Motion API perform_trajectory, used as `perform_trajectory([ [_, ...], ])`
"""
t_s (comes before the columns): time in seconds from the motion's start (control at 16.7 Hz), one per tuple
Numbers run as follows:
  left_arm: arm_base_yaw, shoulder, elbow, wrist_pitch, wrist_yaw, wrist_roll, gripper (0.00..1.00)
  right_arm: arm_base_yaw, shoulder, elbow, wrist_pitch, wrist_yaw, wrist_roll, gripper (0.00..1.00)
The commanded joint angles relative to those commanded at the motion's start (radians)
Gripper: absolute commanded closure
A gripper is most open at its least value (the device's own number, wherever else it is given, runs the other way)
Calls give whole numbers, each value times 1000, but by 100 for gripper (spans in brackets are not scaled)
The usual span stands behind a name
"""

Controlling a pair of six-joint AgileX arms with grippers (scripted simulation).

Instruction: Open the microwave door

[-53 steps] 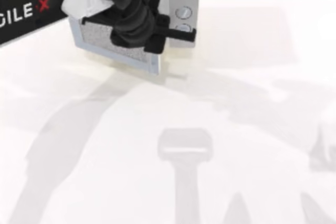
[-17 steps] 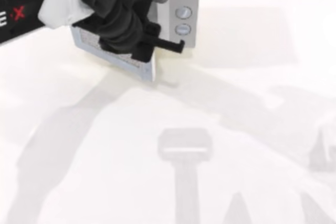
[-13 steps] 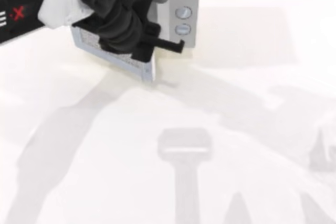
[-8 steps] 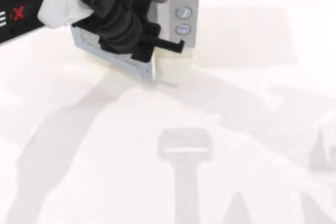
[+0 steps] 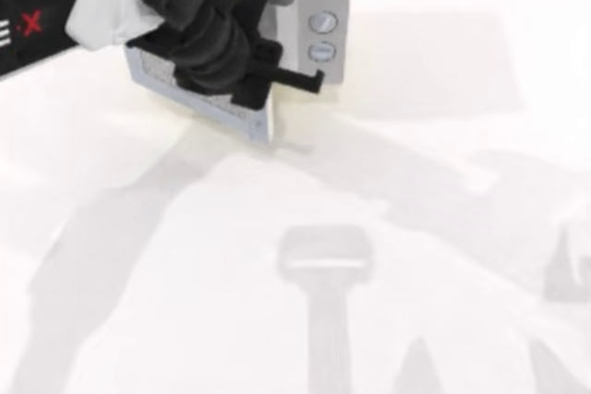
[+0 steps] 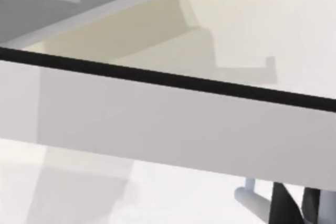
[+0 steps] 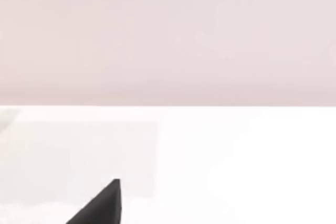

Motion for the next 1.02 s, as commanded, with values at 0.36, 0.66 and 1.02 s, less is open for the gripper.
perform_trajectory([
  [0.36, 22, -40, -59, 9, 47, 77, 100, 0, 0, 0, 0, 0, 0, 0],
  [0.66, 42, -77, -94, 21, 80, 137, 100, 0, 0, 0, 0, 0, 0, 0],
  [1.02, 42, -77, -94, 21, 80, 137, 100, 0, 0, 0, 0, 0, 0, 0],
])
